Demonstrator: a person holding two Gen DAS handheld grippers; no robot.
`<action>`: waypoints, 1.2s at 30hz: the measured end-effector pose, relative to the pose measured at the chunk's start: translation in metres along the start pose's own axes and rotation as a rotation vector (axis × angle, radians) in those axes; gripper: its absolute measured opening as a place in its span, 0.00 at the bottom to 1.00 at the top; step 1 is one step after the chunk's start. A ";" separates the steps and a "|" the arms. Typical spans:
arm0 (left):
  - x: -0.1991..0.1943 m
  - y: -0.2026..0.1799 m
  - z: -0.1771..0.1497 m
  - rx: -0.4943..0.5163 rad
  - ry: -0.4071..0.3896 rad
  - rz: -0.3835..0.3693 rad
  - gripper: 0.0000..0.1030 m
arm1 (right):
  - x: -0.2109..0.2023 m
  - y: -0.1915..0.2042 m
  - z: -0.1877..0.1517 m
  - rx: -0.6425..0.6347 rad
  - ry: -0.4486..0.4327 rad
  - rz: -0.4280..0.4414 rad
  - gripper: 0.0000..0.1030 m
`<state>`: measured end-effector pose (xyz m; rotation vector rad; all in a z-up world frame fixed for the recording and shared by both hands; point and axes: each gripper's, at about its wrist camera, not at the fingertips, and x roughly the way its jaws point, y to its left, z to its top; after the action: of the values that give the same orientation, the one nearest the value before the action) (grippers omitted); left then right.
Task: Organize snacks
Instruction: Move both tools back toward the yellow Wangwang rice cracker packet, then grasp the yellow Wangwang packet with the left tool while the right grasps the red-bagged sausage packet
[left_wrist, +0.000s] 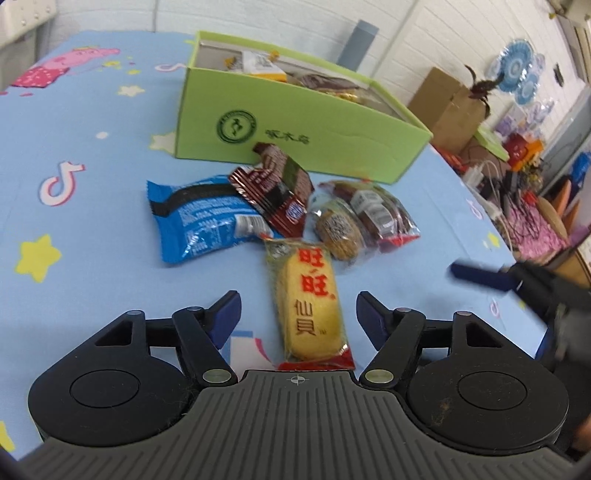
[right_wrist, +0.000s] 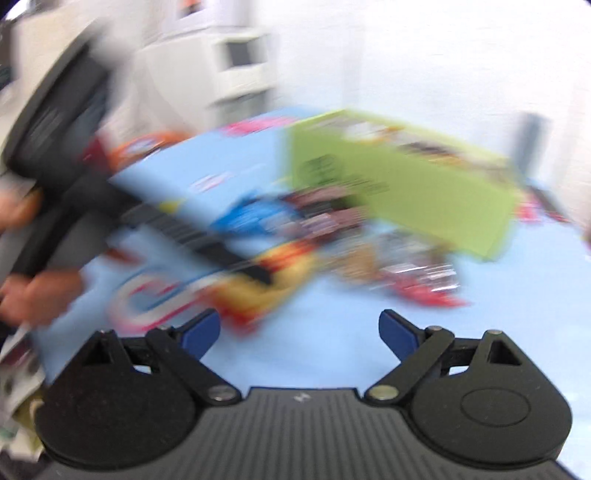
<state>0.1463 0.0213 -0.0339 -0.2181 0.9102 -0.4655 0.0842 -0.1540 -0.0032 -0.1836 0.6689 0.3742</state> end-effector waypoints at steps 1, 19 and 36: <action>0.001 0.000 0.000 -0.006 -0.005 0.002 0.56 | 0.002 -0.017 0.007 0.048 -0.017 -0.033 0.89; 0.023 -0.025 -0.001 0.119 -0.008 0.116 0.55 | 0.101 -0.094 0.022 0.144 0.114 -0.126 0.89; 0.016 -0.035 -0.015 0.198 -0.003 0.154 0.19 | 0.063 -0.075 0.001 0.106 0.107 -0.074 0.62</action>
<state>0.1328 -0.0169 -0.0414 0.0320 0.8640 -0.4092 0.1599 -0.2047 -0.0392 -0.1281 0.7833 0.2581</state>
